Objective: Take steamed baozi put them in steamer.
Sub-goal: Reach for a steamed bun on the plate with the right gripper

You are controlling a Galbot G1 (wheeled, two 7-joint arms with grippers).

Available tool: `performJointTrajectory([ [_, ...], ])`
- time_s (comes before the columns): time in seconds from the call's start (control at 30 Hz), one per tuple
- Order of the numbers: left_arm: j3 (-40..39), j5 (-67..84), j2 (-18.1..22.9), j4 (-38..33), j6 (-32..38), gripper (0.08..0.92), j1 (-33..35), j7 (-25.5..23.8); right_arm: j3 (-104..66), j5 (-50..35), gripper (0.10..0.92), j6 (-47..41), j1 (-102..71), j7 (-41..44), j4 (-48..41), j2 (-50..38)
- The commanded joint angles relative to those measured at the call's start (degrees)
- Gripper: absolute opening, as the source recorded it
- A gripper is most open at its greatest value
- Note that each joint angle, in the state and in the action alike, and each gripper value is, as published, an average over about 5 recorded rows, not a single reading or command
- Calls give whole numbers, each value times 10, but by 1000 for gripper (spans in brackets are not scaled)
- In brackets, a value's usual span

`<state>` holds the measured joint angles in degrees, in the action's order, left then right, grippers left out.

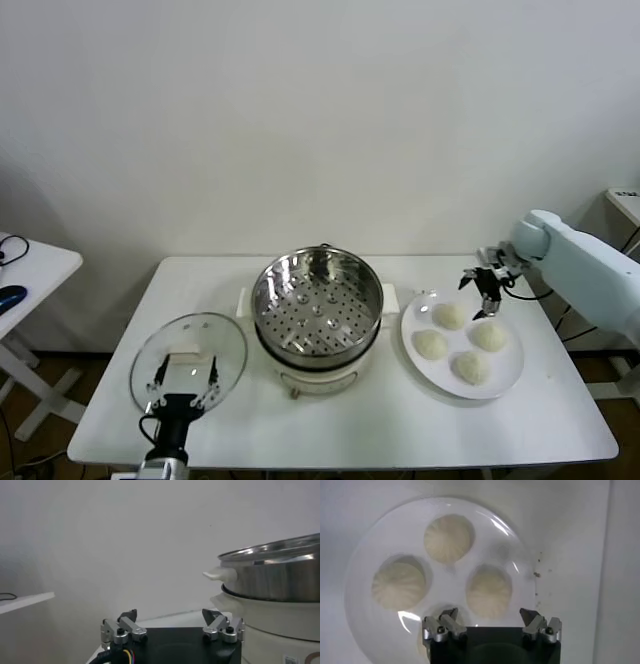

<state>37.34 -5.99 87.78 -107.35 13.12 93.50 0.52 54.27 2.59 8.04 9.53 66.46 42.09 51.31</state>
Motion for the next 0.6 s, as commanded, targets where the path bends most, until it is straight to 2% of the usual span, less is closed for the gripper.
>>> performJointTrajectory([
  [0.03,1,-1,0,0,-2,823,0,0,22,23,823,3,7,15,-48,47],
  [0.6,4,-7,-1,2,-8,823,6,2,-25,66,823,21,-44,-32,-75,69],
])
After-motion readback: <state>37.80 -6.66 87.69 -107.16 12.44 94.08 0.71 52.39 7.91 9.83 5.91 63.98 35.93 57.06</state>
